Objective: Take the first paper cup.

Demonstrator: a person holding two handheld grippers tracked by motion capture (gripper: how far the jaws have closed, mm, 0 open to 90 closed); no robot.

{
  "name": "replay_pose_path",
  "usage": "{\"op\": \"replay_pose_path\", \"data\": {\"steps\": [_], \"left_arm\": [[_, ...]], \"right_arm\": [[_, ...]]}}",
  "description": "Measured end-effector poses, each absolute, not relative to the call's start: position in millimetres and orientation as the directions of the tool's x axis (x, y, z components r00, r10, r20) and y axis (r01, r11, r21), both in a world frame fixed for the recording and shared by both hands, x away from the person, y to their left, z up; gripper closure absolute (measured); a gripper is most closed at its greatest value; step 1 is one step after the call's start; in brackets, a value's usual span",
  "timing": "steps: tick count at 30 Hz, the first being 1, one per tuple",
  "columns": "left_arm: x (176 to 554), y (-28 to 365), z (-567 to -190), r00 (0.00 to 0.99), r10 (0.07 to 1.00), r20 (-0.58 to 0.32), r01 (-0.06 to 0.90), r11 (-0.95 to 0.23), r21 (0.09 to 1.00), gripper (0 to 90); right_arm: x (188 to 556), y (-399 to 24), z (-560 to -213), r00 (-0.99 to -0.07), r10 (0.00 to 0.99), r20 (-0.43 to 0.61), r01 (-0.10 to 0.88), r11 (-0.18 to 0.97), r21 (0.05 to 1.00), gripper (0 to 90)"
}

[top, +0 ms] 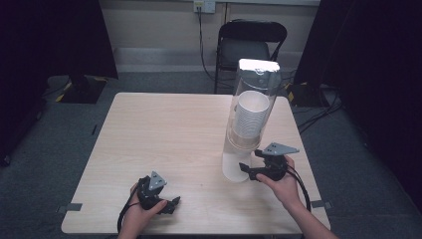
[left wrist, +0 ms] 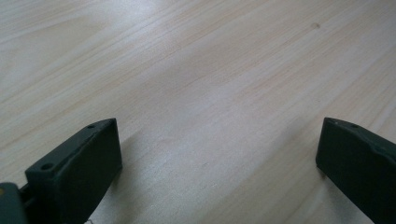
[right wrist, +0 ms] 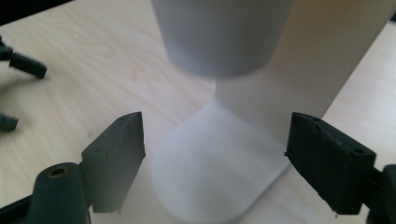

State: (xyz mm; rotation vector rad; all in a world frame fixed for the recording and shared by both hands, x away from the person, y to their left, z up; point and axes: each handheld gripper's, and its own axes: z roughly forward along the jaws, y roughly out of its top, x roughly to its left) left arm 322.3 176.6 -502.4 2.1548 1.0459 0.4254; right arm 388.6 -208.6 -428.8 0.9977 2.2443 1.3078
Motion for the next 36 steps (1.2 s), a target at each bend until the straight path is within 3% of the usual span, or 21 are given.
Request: {"op": "replay_pose_path", "data": {"steps": [8, 19, 27, 36], "left_arm": [[322.3, 176.6, -502.4, 0.621, 0.784, -0.008, 0.556, -0.434, 0.709, 0.0], [322.3, 176.6, -502.4, 0.621, 0.784, -0.007, 0.556, -0.434, 0.709, 0.0], [322.3, 176.5, -502.5, 0.621, 0.784, -0.008, 0.556, -0.434, 0.709, 0.0], [322.2, 176.3, -502.7, 0.620, 0.785, -0.009, 0.556, -0.431, 0.710, 0.0]], "right_arm": [[400.6, -198.4, -417.7, -0.673, 0.738, 0.053, 0.354, 0.258, 0.899, 16.0], [407.2, -188.8, -421.2, -0.677, 0.735, 0.038, 0.288, 0.216, 0.933, 34.5], [404.3, -189.7, -428.6, -0.683, 0.730, -0.007, 0.233, 0.227, 0.946, 36.0], [403.0, -190.1, -432.5, -0.682, 0.732, 0.005, 0.246, 0.223, 0.943, 36.4]]}}
